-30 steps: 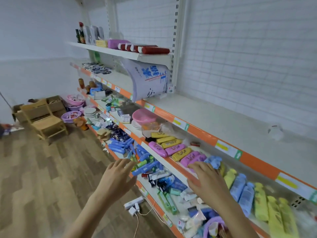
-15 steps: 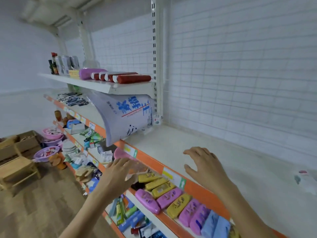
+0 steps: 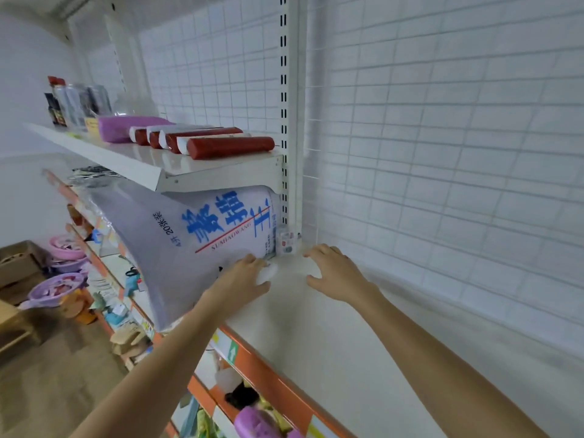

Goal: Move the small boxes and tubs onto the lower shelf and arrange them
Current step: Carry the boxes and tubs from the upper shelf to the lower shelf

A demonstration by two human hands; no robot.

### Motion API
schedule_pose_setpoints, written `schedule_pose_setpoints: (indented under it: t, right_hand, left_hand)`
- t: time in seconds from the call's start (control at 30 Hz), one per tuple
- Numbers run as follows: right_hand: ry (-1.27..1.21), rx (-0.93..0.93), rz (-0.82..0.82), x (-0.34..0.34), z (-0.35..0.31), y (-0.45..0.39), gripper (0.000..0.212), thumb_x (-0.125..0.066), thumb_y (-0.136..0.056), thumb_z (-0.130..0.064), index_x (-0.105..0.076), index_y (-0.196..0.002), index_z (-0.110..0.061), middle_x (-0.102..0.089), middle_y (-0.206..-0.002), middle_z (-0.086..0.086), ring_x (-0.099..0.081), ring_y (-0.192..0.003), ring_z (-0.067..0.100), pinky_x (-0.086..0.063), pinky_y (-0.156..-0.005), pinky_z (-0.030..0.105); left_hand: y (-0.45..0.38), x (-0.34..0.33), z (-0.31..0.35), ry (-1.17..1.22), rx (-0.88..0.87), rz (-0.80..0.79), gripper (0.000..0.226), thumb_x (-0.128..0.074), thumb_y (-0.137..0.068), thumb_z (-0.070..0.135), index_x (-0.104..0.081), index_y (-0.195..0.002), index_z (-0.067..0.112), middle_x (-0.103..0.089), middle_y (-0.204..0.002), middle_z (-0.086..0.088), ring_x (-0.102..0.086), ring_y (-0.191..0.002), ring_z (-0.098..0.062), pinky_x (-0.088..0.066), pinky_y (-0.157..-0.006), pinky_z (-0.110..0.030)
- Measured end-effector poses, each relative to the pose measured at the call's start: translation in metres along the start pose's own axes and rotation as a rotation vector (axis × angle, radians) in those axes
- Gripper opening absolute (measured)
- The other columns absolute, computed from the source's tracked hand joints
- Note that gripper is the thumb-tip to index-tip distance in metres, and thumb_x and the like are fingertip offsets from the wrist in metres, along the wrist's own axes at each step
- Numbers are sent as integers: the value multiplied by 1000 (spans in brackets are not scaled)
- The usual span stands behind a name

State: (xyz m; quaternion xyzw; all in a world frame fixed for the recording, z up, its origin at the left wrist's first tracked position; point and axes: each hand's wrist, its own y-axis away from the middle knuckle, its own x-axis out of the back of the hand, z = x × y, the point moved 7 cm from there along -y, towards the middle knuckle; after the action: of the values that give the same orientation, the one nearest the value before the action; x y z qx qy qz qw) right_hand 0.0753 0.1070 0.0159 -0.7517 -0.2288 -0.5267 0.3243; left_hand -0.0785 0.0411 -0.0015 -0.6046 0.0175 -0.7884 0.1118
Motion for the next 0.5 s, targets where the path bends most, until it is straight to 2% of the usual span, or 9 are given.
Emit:
schedule_pose_setpoints:
  t: [0.13, 0.2, 0.3, 0.4, 0.5]
  right_hand:
    - [-51, -77, -10, -25, 16, -52, 55, -53, -88, -28, -35, -139, -19, -37, -140, 3, -37, -125, 25, -36, -100, 38]
    - [-41, -92, -48, -39, 18, -76, 59, -52, -88, -27, -29, -143, -21, -31, -146, 4, -35, -126, 28, -36, -101, 40]
    - [5, -78, -94, -61, 16, -105, 65, -49, -90, -23, -17, -147, -24, -14, -153, 3, -27, -132, 31, -33, -102, 43]
    - [39, -79, -74, -76, 15, -126, 72, -50, -90, -22, -7, -148, -28, 1, -156, 1, -13, -138, 29, -30, -103, 47]
    - [38, -94, -12, -83, 16, -138, 72, -51, -91, -25, -7, -147, -29, -2, -154, 0, -17, -136, 30, -32, -103, 48]
  left_hand:
    - [-41, -25, -17, -45, 26, -34, 55, -54, -86, 39, -39, -132, 12, -40, -133, -5, -41, -120, -22, -40, -99, -34]
    - [-56, -36, -25, -84, 8, -57, 63, -54, -86, 42, -33, -135, 9, -33, -138, -8, -30, -130, -23, -29, -107, -35]
    - [-67, -46, -29, -261, -114, -70, 66, -45, -90, 43, -25, -141, 6, -20, -146, -8, -12, -137, -25, -9, -114, -36]
    - [-77, -52, -40, -263, -176, -78, 61, -47, -87, 43, -34, -137, 9, -20, -144, -7, -11, -136, -24, -9, -116, -37]
    - [-80, -52, -46, -190, -207, -84, 57, -51, -85, 40, -40, -133, 12, -23, -140, -5, -13, -134, -22, -13, -115, -35]
